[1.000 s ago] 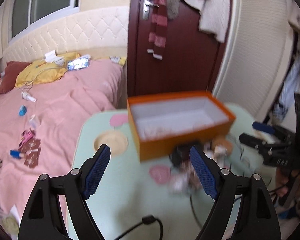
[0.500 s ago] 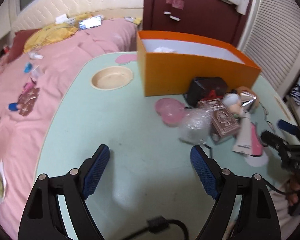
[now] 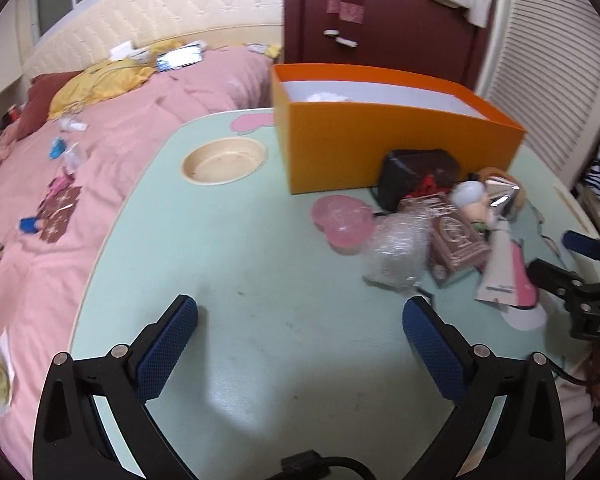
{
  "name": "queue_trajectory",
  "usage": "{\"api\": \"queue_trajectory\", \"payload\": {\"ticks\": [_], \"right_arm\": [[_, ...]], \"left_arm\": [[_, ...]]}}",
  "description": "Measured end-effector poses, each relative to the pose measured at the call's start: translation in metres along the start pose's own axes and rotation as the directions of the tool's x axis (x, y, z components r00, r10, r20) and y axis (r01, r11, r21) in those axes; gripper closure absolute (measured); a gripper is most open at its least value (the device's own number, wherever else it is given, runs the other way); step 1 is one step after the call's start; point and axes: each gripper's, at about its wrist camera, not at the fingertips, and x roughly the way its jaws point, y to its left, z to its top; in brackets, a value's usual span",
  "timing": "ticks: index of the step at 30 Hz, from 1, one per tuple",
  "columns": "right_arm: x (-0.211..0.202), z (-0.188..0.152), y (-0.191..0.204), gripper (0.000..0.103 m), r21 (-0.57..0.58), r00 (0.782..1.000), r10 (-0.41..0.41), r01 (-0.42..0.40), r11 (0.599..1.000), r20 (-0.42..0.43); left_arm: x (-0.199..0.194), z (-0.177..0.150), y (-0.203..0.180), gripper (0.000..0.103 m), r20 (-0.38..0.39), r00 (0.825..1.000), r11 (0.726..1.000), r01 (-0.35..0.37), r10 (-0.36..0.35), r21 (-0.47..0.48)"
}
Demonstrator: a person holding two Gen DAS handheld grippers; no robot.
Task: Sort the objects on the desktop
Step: 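Grasp the clear bubble-wrap bundle on the table with the left gripper, then grasp brown plush with right gripper while left gripper carries bubble wrap to box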
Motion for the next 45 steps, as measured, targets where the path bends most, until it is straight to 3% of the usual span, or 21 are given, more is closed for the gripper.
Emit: {"api": "queue_trajectory", "payload": {"ticks": [4,9,13,16,18,22,27,30,33,35,39,42,45], "right_arm": [[-0.02,0.01,-0.005,0.0,0.0,1.0,0.001,-0.001,1.0,0.0],[-0.028,0.008,-0.012,0.0,0.0,1.0,0.001,-0.001,1.0,0.0],[-0.036,0.008,-0.016,0.0,0.0,1.0,0.0,0.0,1.0,-0.003],[-0.034,0.009,-0.021,0.0,-0.006,1.0,0.003,-0.003,1.0,-0.003],[-0.036,0.008,-0.024,0.0,-0.008,1.0,0.004,-0.004,1.0,-0.002],[-0.042,0.008,-0.026,0.0,-0.009,1.0,0.007,-0.007,1.0,-0.004],[-0.051,0.013,-0.037,0.002,0.027,0.999,0.042,-0.043,0.999,0.025],[-0.062,0.029,-0.046,0.008,0.077,0.99,0.095,-0.103,0.992,0.1],[-0.055,0.055,-0.048,0.023,0.095,0.99,0.09,-0.1,0.99,0.108],[-0.044,0.071,-0.05,0.029,0.132,0.993,0.081,-0.093,0.987,0.09],[-0.015,0.086,-0.06,0.032,0.218,0.985,0.169,-0.172,0.961,0.035],[-0.005,0.082,-0.053,0.041,0.205,0.986,0.167,-0.163,0.965,-0.002],[-0.002,0.074,-0.045,0.041,0.166,0.985,0.169,-0.162,0.973,-0.029]], "left_arm": [[-0.015,0.01,0.0,0.008,0.06,0.996,0.997,0.072,-0.071,-0.008],[-0.017,0.028,-0.008,0.012,0.081,0.992,0.995,0.097,-0.099,0.024],[0.003,0.038,-0.018,0.043,0.009,0.99,0.989,0.14,-0.141,0.046],[0.01,0.039,-0.021,0.044,0.001,0.985,0.984,0.175,-0.175,0.033],[0.009,0.038,-0.02,0.07,-0.013,0.979,0.979,0.202,-0.202,0.024],[-0.002,0.031,-0.018,0.07,-0.016,0.98,0.978,0.199,-0.199,0.054],[-0.013,0.018,0.001,0.07,0.01,0.989,0.989,0.148,-0.147,-0.004],[-0.011,0.012,0.008,0.07,0.02,0.99,0.99,0.141,-0.14,-0.025],[-0.01,0.013,0.011,0.07,0.018,0.988,0.987,0.152,-0.151,-0.047],[-0.01,0.013,0.01,0.07,0.021,0.989,0.988,0.149,-0.148,-0.039],[-0.008,0.012,0.009,0.07,0.022,0.988,0.988,0.152,-0.151,-0.04],[-0.008,0.012,0.012,0.069,0.022,0.986,0.985,0.164,-0.163,-0.055],[-0.007,0.013,0.014,0.069,0.022,0.985,0.983,0.171,-0.17,-0.064]]}}
